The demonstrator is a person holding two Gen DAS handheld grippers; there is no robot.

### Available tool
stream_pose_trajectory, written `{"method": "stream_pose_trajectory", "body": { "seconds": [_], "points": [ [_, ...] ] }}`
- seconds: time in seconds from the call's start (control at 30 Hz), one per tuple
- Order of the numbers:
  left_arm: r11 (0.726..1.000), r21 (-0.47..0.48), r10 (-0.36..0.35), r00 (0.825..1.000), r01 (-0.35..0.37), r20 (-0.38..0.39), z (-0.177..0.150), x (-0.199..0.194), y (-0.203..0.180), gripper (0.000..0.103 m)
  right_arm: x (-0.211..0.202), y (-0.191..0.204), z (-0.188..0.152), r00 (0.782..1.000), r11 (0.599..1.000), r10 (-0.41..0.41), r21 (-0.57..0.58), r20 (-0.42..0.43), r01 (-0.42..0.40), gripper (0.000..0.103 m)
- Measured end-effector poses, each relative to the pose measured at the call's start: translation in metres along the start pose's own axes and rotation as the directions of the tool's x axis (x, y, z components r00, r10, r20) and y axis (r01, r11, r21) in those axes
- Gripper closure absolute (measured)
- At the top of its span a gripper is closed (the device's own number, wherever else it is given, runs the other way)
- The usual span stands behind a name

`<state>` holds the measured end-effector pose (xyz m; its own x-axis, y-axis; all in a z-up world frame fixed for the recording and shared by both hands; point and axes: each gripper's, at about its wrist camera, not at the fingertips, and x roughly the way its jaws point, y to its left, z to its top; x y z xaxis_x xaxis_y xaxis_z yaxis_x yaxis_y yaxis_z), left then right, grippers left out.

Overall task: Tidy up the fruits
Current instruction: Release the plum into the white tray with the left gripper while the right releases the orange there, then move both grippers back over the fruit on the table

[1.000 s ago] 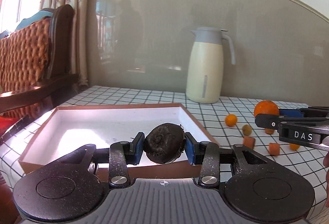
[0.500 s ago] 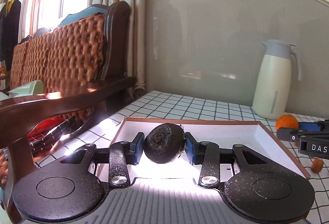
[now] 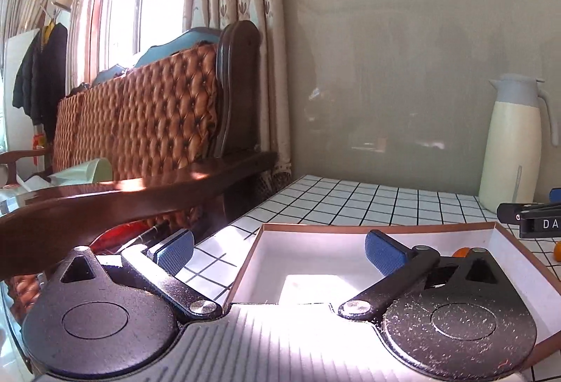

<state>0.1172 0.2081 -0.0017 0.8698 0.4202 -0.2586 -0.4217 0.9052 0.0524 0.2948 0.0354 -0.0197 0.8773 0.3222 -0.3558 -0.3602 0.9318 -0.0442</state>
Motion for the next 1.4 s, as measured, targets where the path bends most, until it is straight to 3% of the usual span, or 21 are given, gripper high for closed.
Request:
{"method": "stream_pose_trajectory", "body": {
  "seconds": [0.4,0.5,0.73,0.93,1.03,1.4],
  "points": [
    [0.997,-0.066,-0.041,0.998,0.038,-0.045,-0.002,-0.021,-0.013,0.000,-0.041,-0.023,-0.005,0.999,0.999,-0.034,-0.013,0.035,0.034,0.006],
    [0.993,-0.102,-0.052,0.999,0.050,-0.015,-0.001,-0.033,-0.019,0.000,-0.060,-0.033,-0.010,0.998,0.999,-0.041,-0.004,0.040,0.041,0.006],
    [0.992,0.045,-0.124,0.991,0.122,0.041,0.000,-0.071,-0.059,0.000,-0.108,-0.052,-0.026,0.998,0.999,-0.040,0.035,0.047,0.038,0.006],
    [0.983,0.037,-0.179,0.984,0.179,-0.014,-0.012,-0.093,-0.071,0.000,-0.139,-0.065,-0.038,0.995,0.996,-0.084,0.007,0.054,0.083,0.006],
    [0.968,0.025,-0.248,0.969,0.248,-0.005,-0.014,-0.101,-0.075,0.000,-0.152,-0.079,-0.045,0.993,0.994,-0.108,0.017,0.047,0.108,0.006],
    [0.927,0.071,-0.367,0.930,0.367,-0.022,-0.022,-0.115,-0.125,0.000,-0.180,-0.115,-0.069,0.983,0.983,-0.181,0.032,0.007,0.181,0.006]
  ]
}}
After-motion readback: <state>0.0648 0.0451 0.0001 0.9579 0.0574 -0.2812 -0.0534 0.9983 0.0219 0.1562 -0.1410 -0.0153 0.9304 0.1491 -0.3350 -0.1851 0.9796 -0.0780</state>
